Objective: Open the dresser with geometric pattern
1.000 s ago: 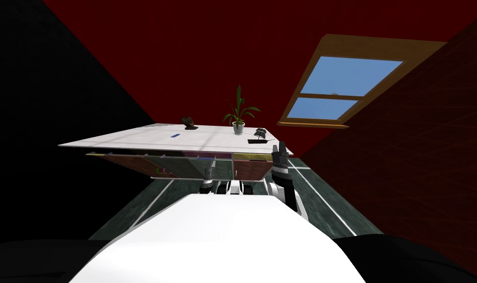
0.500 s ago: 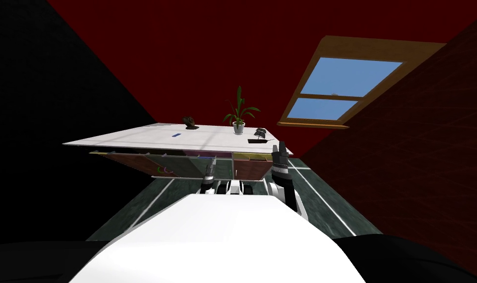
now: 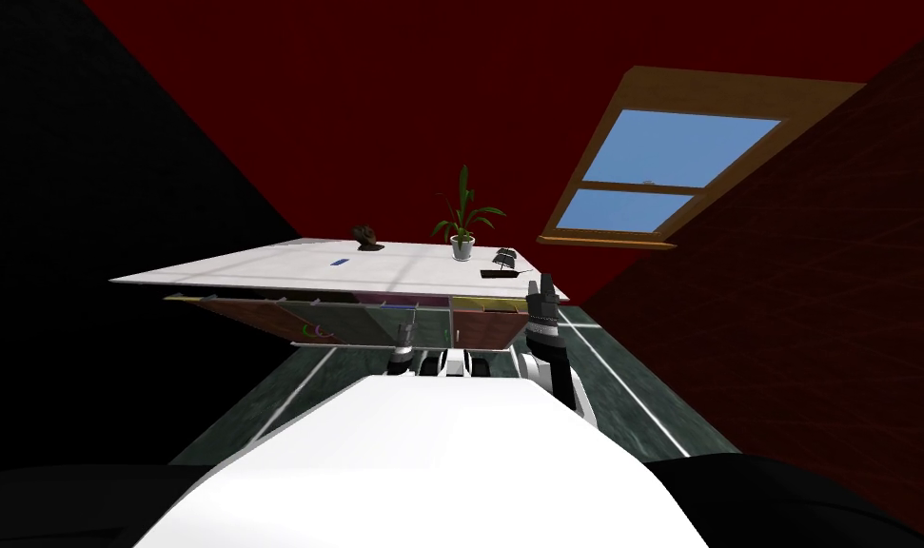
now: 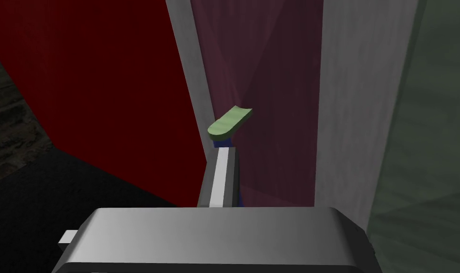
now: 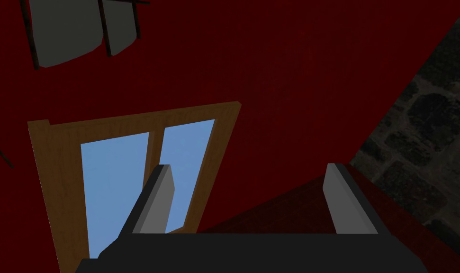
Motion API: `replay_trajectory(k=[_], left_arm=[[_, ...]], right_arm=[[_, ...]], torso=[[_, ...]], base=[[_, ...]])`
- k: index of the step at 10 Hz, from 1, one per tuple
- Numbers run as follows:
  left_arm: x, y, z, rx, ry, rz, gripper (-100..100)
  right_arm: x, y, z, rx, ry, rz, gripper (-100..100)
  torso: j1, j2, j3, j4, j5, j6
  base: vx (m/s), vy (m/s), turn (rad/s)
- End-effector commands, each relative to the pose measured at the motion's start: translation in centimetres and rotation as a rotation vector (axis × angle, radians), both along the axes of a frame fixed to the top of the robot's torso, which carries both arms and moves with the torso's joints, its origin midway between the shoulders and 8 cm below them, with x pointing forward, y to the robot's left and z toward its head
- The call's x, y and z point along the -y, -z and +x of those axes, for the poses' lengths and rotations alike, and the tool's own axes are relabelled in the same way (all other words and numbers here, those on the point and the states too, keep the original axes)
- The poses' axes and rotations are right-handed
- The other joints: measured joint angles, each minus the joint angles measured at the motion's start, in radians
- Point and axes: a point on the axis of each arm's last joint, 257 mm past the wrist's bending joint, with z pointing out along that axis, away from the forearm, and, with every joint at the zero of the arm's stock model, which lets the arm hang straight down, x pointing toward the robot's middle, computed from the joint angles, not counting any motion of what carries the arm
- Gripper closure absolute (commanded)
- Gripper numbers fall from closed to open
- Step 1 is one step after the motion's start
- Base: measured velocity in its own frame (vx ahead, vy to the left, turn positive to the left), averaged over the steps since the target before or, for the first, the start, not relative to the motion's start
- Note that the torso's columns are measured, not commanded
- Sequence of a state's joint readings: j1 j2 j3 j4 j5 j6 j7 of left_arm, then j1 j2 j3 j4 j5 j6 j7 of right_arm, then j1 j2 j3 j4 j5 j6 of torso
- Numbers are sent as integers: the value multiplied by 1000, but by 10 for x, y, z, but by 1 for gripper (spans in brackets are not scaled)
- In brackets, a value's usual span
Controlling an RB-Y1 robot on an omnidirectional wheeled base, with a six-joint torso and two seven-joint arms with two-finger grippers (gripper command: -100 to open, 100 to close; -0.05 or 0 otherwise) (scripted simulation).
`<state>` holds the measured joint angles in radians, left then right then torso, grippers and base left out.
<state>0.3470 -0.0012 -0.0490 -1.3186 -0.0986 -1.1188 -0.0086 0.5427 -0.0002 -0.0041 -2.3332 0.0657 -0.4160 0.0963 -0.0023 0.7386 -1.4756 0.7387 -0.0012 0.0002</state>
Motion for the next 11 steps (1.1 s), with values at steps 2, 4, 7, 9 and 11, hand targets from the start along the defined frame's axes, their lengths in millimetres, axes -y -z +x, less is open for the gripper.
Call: replay_trajectory(k=[2,4,7,9,11], left_arm=[[-5,4,-7,-1,10,32,-100],[-13,5,-8,-7,25,72,-100],[-24,6,-8,-17,43,119,-100],[-32,7,-5,-29,48,124,-100],[-34,6,-2,-33,45,103,-100]], right_arm=[[0,0,0,0,0,0,0],[0,0,0,0,0,0,0],[0,0,0,0,0,0,0],[0,0,0,0,0,0,0],[0,0,0,0,0,0,0]], torso=[[2,0,0,0,1,0],[4,-1,0,-1,2,0],[3,-1,0,-1,1,0],[5,-1,0,-1,2,0],[5,0,0,-1,2,0]], base=[[0,0,0],[0,16,2],[-2,33,3],[-5,116,10],[-15,166,12]])
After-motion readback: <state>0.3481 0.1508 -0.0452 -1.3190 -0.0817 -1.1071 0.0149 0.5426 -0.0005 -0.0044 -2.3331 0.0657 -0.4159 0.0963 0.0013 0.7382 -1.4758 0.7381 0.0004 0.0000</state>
